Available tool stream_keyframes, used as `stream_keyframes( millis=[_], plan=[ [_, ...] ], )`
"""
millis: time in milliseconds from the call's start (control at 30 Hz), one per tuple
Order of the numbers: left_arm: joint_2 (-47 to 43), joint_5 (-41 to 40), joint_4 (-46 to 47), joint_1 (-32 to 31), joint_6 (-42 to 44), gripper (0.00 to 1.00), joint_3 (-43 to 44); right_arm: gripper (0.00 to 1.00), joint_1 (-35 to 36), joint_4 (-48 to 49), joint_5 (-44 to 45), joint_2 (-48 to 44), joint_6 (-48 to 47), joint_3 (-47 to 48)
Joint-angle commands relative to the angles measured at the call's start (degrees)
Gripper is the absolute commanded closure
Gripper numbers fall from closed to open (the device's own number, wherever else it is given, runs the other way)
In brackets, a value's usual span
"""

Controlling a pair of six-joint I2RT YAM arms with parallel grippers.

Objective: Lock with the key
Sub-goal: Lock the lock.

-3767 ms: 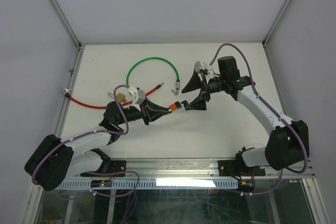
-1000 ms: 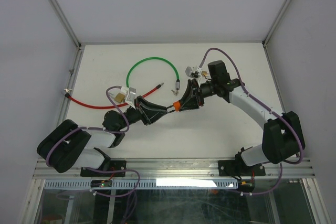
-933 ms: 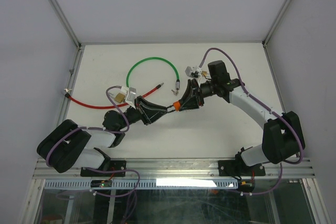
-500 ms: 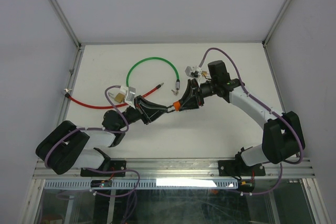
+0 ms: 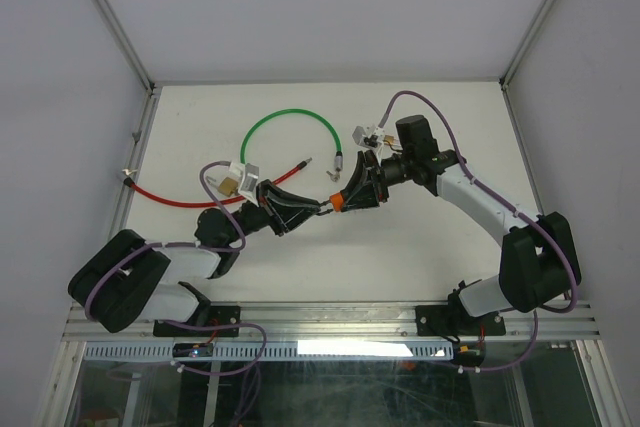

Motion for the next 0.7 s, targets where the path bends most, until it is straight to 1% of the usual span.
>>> stream_keyframes(
  millis=[0,333,667],
  plan=[
    [0.9,1.7,7.0,-0.3,0.7,0.78,1.9,1.0,-0.1,3.5,-1.4,-0.5,0.9,1.9],
    [1.5,1.5,6.0,-0.3,1.4,0.77,1.7,1.0,-0.1,3.6,-1.4,-0.5,0.9,1.8],
    [1.1,0.3,2.9,-0.3,3.1,0.76,1.5,1.0,-0.1,3.6,-1.4,-0.5,1.0,1.9]
  ],
)
